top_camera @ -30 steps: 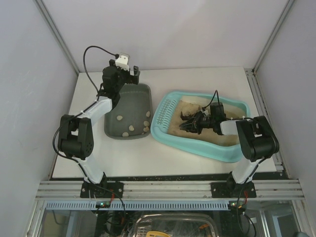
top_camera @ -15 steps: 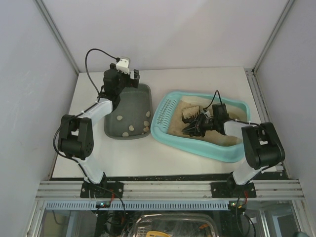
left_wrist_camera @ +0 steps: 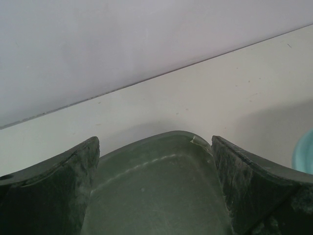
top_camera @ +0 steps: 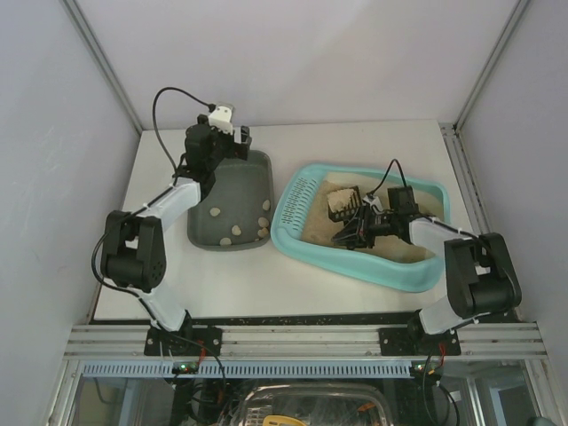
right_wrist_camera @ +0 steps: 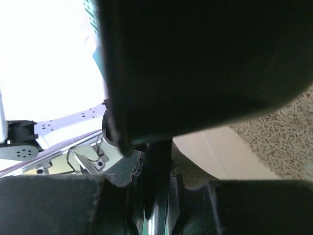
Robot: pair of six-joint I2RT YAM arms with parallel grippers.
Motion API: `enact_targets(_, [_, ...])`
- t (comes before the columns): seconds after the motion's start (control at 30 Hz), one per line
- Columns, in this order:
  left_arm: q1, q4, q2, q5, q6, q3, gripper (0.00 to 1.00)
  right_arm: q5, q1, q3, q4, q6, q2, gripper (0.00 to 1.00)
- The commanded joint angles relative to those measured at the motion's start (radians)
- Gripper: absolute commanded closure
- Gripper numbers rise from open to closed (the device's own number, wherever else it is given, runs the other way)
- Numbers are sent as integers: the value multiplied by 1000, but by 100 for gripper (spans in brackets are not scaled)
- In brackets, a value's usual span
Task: Clean the litter box
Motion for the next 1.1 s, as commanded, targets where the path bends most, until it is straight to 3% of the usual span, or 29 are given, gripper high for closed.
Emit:
enact_targets(0.0, [-5,-9,-92,6,29,-25,0,-25,-22,24,-114,-166,-72,100])
enact_targets(0.2, [-5,-66,-149,26,73,-45,0,25,-38,20,-248,-289,-158,100])
enact_targets(0.5, [-6,-109,-234,-2,69,-96,0,86,-36,-6,-223,-368,-206,100])
enact_targets(0.67, [-5,-129,-279,-19,85,-128,0,95,-29,-73,-120,-378,-272,100])
enact_targets(0.93, [-5,-136,-335,-16,114,-185,0,-13,-1,-136,145,-331,-333,100])
enact_targets(1.07, [-5,-161,-344,-203,0,-165,0,-28,-13,-146,249,-302,-369,100])
